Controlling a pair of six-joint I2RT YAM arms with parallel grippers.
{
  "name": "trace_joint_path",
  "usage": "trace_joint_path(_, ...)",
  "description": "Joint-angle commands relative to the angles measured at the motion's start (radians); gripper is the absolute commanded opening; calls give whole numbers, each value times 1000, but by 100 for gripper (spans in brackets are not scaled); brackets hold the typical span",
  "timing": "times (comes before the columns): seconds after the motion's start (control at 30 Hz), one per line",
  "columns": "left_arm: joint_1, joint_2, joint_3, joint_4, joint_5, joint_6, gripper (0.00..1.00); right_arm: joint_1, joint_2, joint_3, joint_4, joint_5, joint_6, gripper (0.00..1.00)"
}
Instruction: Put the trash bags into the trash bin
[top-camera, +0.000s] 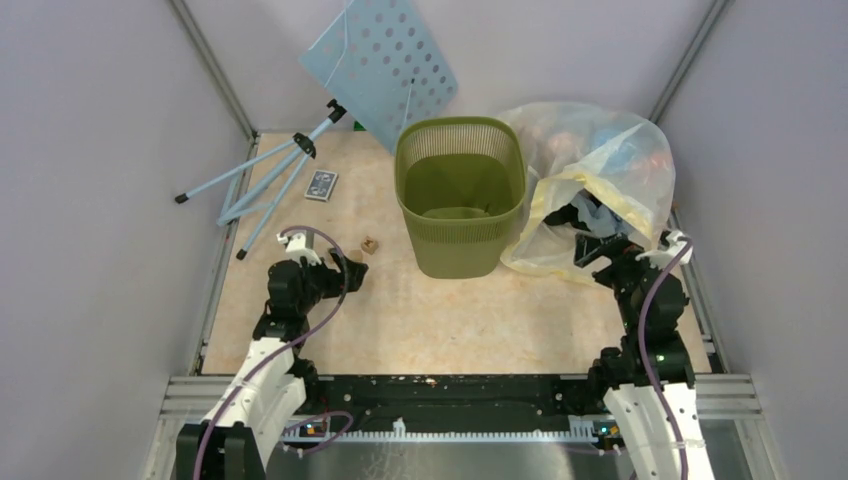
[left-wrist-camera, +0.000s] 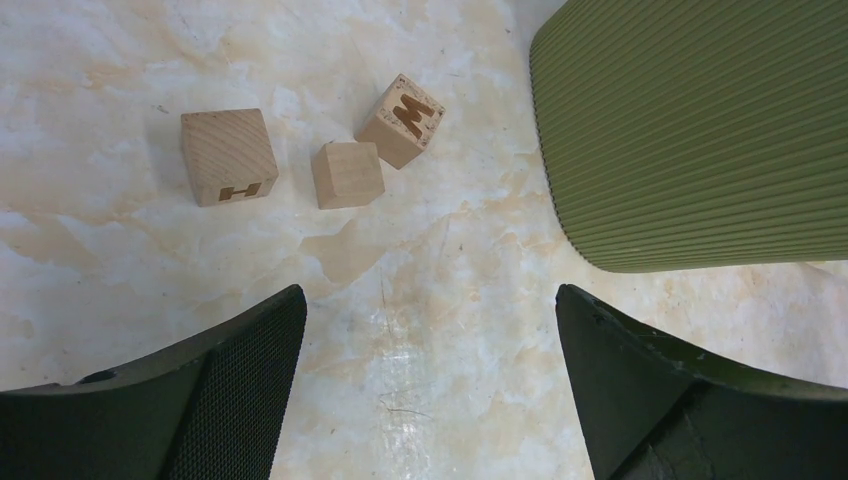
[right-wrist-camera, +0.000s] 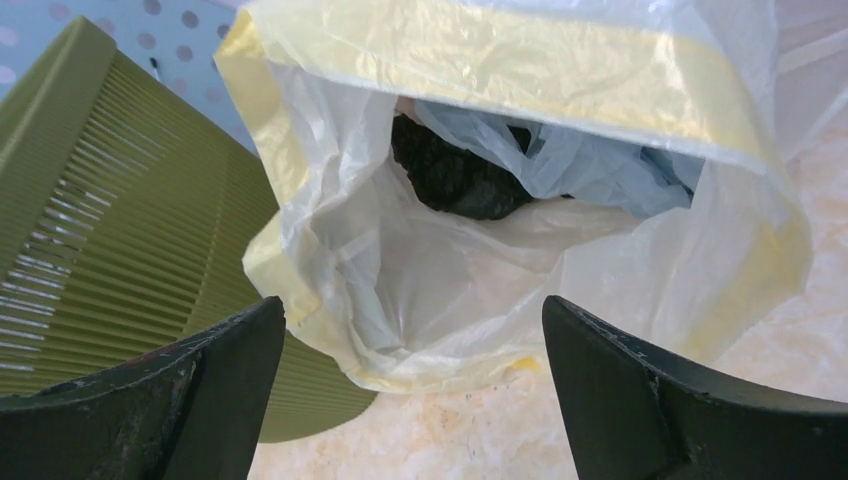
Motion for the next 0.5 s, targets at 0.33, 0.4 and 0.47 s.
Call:
trace_joint_path(0.33, 2, -4, 0, 51, 25, 6, 99, 4, 153, -44, 154, -107, -82, 93)
trace_joint_path(0.4, 2, -6, -1, 51, 29, 6, 99, 4, 226, -38, 189, -104, -103, 88)
trace_joint_path(0.47, 2, -12, -2, 51, 32, 5, 99, 4, 310, -30, 240, -104, -137, 85)
